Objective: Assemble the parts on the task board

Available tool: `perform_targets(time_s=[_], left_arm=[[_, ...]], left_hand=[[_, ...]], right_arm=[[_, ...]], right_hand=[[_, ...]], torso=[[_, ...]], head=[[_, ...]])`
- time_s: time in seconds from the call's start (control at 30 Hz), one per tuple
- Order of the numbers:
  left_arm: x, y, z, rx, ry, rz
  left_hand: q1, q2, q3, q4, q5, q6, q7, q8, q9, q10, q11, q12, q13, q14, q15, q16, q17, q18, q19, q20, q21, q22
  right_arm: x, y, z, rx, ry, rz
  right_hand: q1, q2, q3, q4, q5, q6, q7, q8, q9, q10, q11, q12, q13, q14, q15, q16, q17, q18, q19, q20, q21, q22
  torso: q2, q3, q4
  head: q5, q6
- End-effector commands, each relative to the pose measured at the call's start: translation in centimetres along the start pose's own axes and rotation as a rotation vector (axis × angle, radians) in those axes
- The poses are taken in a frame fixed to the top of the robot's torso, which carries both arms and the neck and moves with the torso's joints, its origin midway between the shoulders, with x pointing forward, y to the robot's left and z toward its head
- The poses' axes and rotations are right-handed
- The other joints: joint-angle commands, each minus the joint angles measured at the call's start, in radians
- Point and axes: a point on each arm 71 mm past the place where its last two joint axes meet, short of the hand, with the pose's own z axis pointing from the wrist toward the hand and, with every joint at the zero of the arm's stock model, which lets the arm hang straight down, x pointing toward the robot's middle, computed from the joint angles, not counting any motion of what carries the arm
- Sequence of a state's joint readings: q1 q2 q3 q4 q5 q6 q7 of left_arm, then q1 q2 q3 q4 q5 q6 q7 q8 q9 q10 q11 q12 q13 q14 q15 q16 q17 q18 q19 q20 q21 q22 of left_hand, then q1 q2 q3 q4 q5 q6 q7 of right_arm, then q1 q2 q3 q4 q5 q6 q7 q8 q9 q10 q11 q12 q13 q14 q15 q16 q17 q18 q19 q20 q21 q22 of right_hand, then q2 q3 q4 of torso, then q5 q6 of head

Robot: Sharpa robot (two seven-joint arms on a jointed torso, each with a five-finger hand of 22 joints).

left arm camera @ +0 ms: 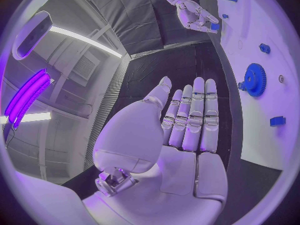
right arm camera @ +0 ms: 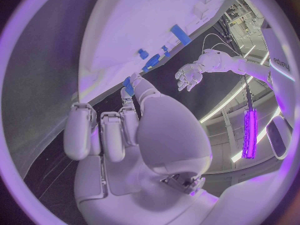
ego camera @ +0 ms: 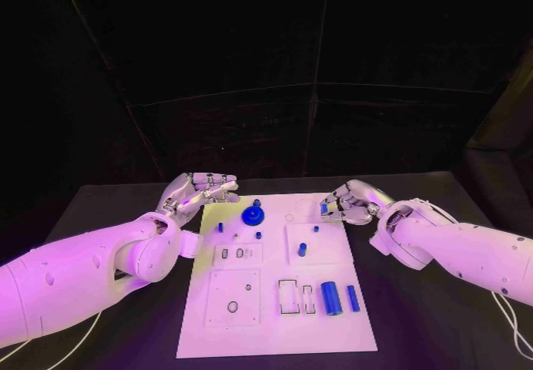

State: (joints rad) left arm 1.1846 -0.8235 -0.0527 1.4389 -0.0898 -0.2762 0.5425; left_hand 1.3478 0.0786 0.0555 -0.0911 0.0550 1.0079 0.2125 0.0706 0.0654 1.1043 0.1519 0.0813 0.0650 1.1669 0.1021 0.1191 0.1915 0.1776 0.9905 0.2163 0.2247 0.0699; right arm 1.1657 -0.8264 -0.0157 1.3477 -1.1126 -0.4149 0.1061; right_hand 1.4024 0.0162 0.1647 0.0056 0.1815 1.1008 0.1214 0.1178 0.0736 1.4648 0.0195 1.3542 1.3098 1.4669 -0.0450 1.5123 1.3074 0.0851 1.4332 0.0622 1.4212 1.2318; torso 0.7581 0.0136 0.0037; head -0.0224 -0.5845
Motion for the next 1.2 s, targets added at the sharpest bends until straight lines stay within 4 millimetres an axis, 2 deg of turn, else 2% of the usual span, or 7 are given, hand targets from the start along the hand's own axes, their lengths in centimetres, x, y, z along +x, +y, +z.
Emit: perform_targets(time_s=[0.03, 0.3, 0.73, 0.83, 0.9, 1.1, 1.2], left_arm=[[0.0, -0.1, 0.1, 0.008, 0.004, 0.003], [-0.3, -0.1, 0.3, 0.011, -0.005, 0.009], [-0.6, -0.1, 0.6, 0.008, -0.023, 0.009], [-0.6, -0.1, 0.7, 0.003, -0.028, -0.002], [-0.5, -0.1, 0.7, 0.001, -0.03, -0.007], [-0.3, 0.0, 0.7, -0.006, -0.031, -0.015], [-0.1, 0.0, 0.8, -0.007, -0.029, -0.019]], left_hand=[[-0.011, 0.001, 0.006, -0.001, -0.001, 0.004, 0.003, -0.003, -0.001, 0.006, 0.003, -0.007, -0.001, 0.006, 0.003, -0.003, 0.001, 0.006, 0.009, 0.001, -0.006, -0.001], [-0.012, 0.001, 0.008, -0.003, -0.001, 0.003, 0.003, -0.003, -0.001, 0.006, 0.003, -0.008, -0.002, 0.007, 0.003, -0.004, 0.002, 0.006, 0.009, 0.001, -0.006, -0.002], [-0.012, 0.004, 0.014, -0.006, -0.001, 0.005, 0.002, -0.003, 0.0, 0.008, 0.002, -0.008, -0.001, 0.008, 0.003, -0.005, 0.003, 0.007, 0.011, 0.001, -0.007, -0.001], [-0.012, 0.005, 0.016, -0.006, -0.001, 0.006, 0.002, -0.003, 0.0, 0.009, 0.002, -0.008, -0.001, 0.009, 0.003, -0.005, 0.003, 0.007, 0.011, 0.001, -0.007, -0.001], [-0.012, 0.005, 0.016, -0.006, -0.001, 0.006, 0.002, -0.003, 0.0, 0.01, 0.002, -0.008, -0.001, 0.009, 0.003, -0.005, 0.003, 0.007, 0.011, 0.001, -0.007, -0.001], [-0.012, 0.005, 0.017, -0.006, -0.001, 0.006, 0.002, -0.003, 0.0, 0.01, 0.002, -0.008, -0.001, 0.01, 0.002, -0.005, 0.003, 0.007, 0.011, 0.001, -0.007, -0.001], [-0.012, 0.005, 0.017, -0.006, -0.001, 0.006, 0.002, -0.003, 0.0, 0.01, 0.002, -0.008, -0.001, 0.01, 0.002, -0.005, 0.003, 0.007, 0.011, 0.001, -0.007, -0.001]], right_arm=[[0.4, 1.3, 0.2, 0.045, -0.003, 0.021], [2.9, 5.8, 1.5, -0.007, 0.071, 0.026], [8.2, 11.8, 4.6, -0.143, 0.185, -0.16], [9.2, 12.5, 4.8, -0.146, 0.191, -0.178], [9.7, 12.8, 4.9, -0.14, 0.195, -0.185], [11.2, 13.3, 4.8, -0.129, 0.209, -0.19], [11.8, 13.5, 4.8, -0.129, 0.218, -0.189]], right_hand=[[0.005, 0.015, 0.006, -0.002, 0.004, 0.032, -0.023, 0.003, 0.009, 0.001, -0.005, 0.002, 0.073, 0.076, -0.009, 0.005, 0.12, -0.018, -0.002, -0.007, 0.006, 0.0], [0.003, 0.016, 0.009, -0.003, 0.005, 0.034, -0.024, 0.002, 0.009, 0.0, -0.005, 0.0, 0.072, 0.076, -0.01, 0.004, 0.116, -0.017, -0.003, -0.008, 0.005, -0.003], [-0.013, 0.011, 0.013, -0.003, 0.0, 0.036, -0.024, 0.0, 0.009, 0.002, -0.006, 0.003, 0.075, 0.076, -0.011, 0.004, 0.118, -0.018, -0.002, -0.01, 0.005, -0.002], [-0.014, 0.011, 0.013, -0.003, 0.0, 0.037, -0.024, 0.0, 0.009, 0.002, -0.006, 0.002, 0.075, 0.076, -0.011, 0.004, 0.118, -0.018, -0.002, -0.01, 0.005, -0.002], [-0.016, 0.012, 0.015, -0.003, 0.001, 0.037, -0.025, -0.001, 0.009, 0.003, -0.006, 0.003, 0.075, 0.076, -0.011, 0.004, 0.118, -0.018, -0.002, -0.01, 0.005, -0.003], [-0.021, 0.012, 0.016, -0.002, 0.002, 0.036, -0.024, -0.002, 0.008, 0.003, -0.006, 0.002, 0.075, 0.076, -0.011, 0.004, 0.116, -0.018, -0.002, -0.011, 0.005, -0.003], [-0.026, 0.009, 0.017, -0.002, 0.002, 0.035, -0.024, -0.004, 0.008, 0.003, -0.006, 0.002, 0.075, 0.076, -0.011, 0.003, 0.115, -0.018, -0.002, -0.011, 0.004, -0.004]], torso=[[-0.005, -0.0044, 0.0044], [-0.019, -0.0156, 0.0103], [-0.025, -0.0255, 0.0172], [-0.026, -0.0238, 0.0128], [-0.026, -0.0216, 0.0141], [-0.027, -0.0219, 0.0129], [-0.026, -0.0201, 0.0137]], head=[[-0.002, -0.001], [0.006, -0.009], [0.031, -0.025], [0.04, -0.029], [0.043, -0.031], [0.047, -0.034], [0.05, -0.037]])
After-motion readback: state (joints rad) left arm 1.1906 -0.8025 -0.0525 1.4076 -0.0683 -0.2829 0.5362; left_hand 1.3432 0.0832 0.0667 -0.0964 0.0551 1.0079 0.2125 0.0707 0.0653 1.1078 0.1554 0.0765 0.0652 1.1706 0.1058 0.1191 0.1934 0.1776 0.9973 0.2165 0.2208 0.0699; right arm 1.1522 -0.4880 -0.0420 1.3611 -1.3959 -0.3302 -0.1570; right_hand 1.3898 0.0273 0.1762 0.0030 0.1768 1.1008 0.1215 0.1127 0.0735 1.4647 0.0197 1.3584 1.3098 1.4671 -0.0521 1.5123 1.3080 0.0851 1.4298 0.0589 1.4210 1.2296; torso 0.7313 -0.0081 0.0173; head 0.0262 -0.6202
